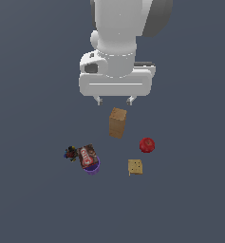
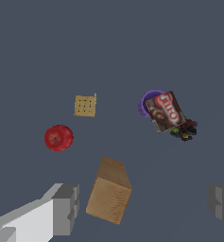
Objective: Pick up a designated object from a clutter of objects.
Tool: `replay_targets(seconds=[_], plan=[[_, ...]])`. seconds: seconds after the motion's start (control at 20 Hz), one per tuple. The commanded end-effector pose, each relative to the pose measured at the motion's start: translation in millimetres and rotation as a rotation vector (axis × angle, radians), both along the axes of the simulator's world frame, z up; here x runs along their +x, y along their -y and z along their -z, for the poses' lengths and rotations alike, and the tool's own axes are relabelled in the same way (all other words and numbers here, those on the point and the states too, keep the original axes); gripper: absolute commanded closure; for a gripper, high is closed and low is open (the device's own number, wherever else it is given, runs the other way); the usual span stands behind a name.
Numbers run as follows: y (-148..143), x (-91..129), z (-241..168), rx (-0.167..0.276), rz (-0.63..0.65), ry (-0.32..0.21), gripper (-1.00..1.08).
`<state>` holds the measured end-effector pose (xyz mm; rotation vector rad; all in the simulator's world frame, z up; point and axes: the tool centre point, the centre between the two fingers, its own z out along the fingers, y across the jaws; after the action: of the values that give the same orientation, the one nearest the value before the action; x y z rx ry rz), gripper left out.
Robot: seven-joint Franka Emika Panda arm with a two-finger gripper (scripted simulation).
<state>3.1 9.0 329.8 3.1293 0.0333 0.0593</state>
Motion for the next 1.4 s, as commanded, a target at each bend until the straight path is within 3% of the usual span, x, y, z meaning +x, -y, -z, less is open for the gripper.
replay_targets(seconds=[0.0,0.45,0.95,1.35], plan=[[0,0,0,0.0,0.0,0.0,-0.92],[17,-7,13,0.024,0.079,-0.039,-0.92],[15,-10,18,0.023,0.088,-0.037,-0.92],[5,-26,48,0.022,0.157,-0.037,-0.92]])
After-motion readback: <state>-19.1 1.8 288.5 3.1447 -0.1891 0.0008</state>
